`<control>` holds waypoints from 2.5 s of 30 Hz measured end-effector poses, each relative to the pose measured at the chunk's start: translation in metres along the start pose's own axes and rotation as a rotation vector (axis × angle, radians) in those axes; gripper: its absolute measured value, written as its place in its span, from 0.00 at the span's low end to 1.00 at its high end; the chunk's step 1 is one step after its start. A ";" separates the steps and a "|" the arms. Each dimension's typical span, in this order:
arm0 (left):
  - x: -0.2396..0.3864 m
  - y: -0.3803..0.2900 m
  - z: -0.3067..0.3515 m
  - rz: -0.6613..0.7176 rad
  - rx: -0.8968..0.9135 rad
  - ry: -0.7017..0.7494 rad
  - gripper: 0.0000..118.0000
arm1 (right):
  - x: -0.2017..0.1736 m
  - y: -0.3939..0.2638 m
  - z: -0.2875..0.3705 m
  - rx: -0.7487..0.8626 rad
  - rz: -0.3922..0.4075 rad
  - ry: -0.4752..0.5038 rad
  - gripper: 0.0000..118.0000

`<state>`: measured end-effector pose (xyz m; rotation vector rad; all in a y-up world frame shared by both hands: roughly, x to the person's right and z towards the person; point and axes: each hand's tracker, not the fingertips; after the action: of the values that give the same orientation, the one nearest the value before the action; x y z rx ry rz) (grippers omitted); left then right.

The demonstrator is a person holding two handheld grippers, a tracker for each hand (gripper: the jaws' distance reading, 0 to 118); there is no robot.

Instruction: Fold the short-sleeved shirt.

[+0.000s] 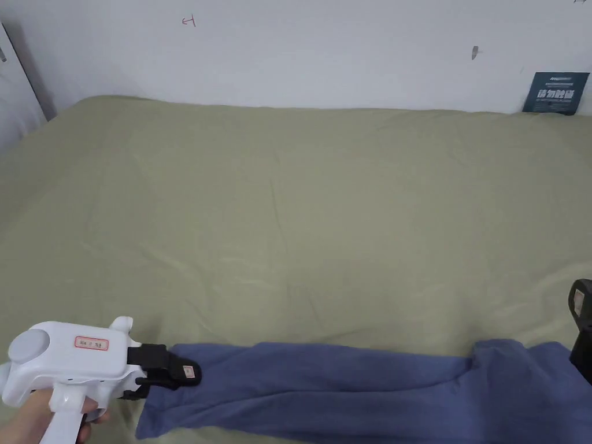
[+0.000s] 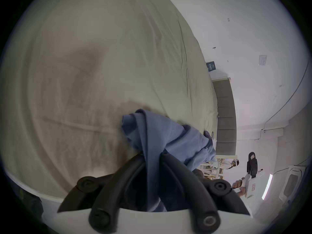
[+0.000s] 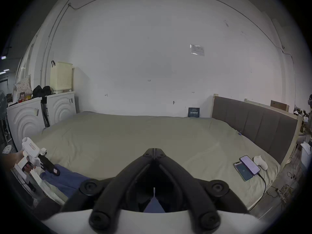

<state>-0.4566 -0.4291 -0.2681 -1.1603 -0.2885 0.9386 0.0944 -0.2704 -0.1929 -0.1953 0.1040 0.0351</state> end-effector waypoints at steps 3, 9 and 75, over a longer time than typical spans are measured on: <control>0.005 0.003 0.020 0.001 0.042 -0.015 0.04 | 0.005 0.002 0.006 0.008 0.003 -0.005 0.00; 0.019 0.011 0.083 -0.019 0.170 0.077 0.04 | 0.017 0.007 0.010 0.027 -0.010 -0.022 0.00; 0.102 -0.040 -0.035 -0.305 0.048 0.107 0.00 | 0.014 -0.019 -0.001 -0.092 -0.031 0.024 0.00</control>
<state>-0.3538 -0.3786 -0.2743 -1.0826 -0.3435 0.6109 0.1089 -0.2894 -0.1921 -0.2892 0.1231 0.0070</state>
